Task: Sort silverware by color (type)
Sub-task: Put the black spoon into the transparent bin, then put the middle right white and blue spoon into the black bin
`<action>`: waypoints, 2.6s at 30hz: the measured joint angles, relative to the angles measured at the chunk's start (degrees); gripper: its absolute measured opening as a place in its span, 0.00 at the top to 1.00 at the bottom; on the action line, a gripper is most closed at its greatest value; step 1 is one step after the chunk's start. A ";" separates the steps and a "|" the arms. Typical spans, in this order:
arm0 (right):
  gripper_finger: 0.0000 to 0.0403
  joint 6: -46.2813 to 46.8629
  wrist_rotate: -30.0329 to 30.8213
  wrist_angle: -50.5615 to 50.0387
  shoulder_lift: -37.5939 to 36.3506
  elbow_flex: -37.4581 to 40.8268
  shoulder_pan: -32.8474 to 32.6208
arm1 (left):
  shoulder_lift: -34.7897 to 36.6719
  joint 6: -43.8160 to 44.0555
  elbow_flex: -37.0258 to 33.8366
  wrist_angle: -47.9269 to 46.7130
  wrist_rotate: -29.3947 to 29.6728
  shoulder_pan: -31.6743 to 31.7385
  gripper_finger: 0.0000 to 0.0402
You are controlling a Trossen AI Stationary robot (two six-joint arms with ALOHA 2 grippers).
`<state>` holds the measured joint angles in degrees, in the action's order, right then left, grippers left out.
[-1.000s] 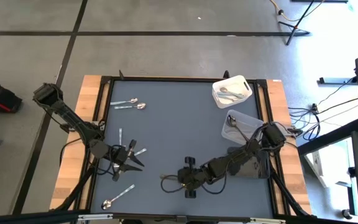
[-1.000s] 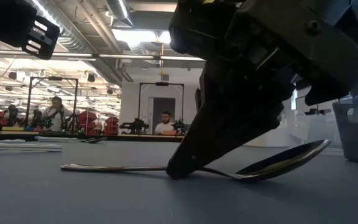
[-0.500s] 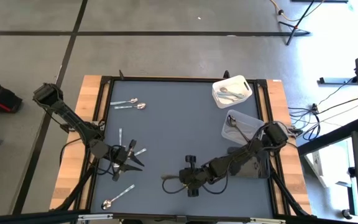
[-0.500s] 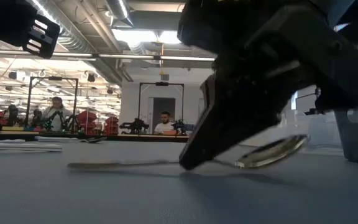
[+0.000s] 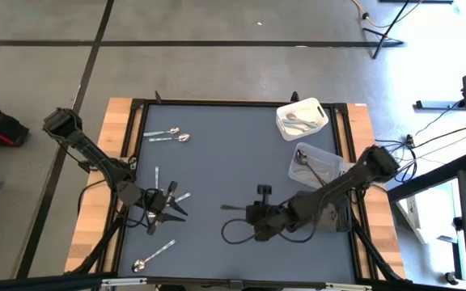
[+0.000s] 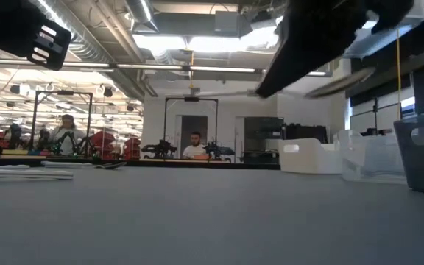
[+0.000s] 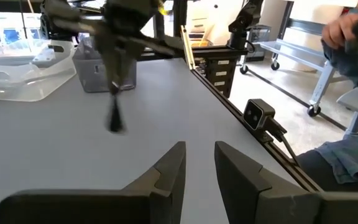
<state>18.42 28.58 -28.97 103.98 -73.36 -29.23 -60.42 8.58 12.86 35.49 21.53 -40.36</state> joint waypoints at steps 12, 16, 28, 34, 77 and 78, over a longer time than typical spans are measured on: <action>0.99 8.05 7.09 -17.90 -12.87 0.00 -0.01 | 0.00 2.79 0.00 -0.55 0.09 -0.22 0.80; 0.99 11.52 9.81 -24.17 -14.71 0.00 -0.05 | 0.00 3.22 0.00 -0.60 0.09 -0.22 0.80; 0.99 26.86 16.55 -26.99 -37.55 23.98 0.00 | 0.00 3.28 0.00 -0.77 0.76 -0.22 0.80; 0.99 32.21 21.65 -25.15 -48.38 37.55 0.02 | 0.00 3.04 0.00 -0.68 4.07 0.00 0.80; 0.53 1.15 16.20 30.53 -48.20 40.26 -0.04 | 0.00 2.66 0.00 0.24 6.33 1.04 0.80; 0.54 -2.97 14.62 35.96 -46.59 40.30 -0.04 | 0.00 2.34 0.00 0.11 6.35 1.47 0.80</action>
<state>15.45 43.20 6.99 57.40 -33.07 -29.28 -60.42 10.92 12.86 35.60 27.88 -38.88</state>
